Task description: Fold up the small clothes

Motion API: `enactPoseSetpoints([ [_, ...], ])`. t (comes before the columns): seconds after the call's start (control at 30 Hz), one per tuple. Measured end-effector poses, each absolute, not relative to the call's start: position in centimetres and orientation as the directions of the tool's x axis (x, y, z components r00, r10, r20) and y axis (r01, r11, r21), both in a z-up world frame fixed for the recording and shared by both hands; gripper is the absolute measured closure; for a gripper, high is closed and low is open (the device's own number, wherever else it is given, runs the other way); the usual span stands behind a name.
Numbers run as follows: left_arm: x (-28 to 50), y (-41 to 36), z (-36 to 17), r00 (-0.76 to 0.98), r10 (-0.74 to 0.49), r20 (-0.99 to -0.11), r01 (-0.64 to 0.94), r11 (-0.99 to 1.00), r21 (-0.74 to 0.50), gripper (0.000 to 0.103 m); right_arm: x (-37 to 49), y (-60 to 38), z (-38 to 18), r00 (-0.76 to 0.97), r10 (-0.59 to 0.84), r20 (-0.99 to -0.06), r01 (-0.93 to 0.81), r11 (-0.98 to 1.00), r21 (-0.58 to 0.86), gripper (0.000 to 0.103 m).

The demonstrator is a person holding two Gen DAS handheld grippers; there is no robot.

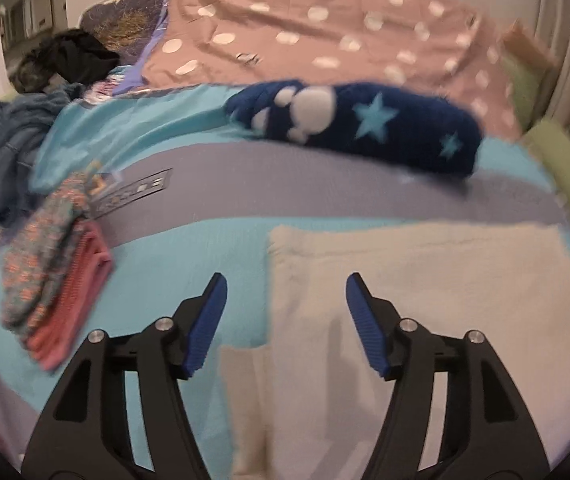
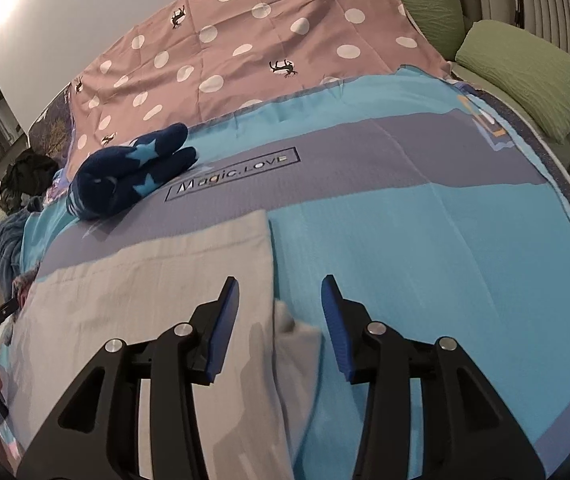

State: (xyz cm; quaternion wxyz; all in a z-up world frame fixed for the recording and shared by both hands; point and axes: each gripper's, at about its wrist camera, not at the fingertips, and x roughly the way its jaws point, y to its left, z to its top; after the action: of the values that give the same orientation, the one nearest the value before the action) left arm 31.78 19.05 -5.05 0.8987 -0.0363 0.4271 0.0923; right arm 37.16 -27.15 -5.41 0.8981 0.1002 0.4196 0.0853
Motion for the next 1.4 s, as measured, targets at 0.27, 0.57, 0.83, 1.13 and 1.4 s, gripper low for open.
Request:
enactPoseSetpoints([
  [0.27,25.1,19.0,-3.7,0.664,0.177,-0.727,-0.234,0.972,0.023,0.034,28.8,-28.9,-6.4,0.614,0.220,-0.758,-0.105,0.975,0.198,0.051],
  [0.57,12.5,14.0,-2.5,0.734,0.051,-0.678,-0.083,0.996,-0.015,0.022,20.2,-31.3,-7.3,0.591,0.271,-0.760,-0.083,0.957,0.277,0.051],
  [0.83,5.9,17.8,-4.7,0.692,0.061,-0.719,-0.244,0.958,-0.154,0.024,16.1,-31.4,-7.5,0.599,0.302,-0.742,-0.144,0.952,0.271,0.051],
  [1.13,5.3,13.4,-2.1,0.727,-0.011,-0.686,-0.145,0.975,-0.168,0.028,15.0,-29.5,-8.0,0.626,0.265,-0.734,-0.309,0.948,0.079,0.056],
  [1.4,10.6,0.4,-2.9,0.636,-0.196,-0.746,0.191,0.977,-0.094,0.028,17.4,-31.5,-8.1,0.568,0.437,-0.697,-0.473,0.867,0.159,0.080],
])
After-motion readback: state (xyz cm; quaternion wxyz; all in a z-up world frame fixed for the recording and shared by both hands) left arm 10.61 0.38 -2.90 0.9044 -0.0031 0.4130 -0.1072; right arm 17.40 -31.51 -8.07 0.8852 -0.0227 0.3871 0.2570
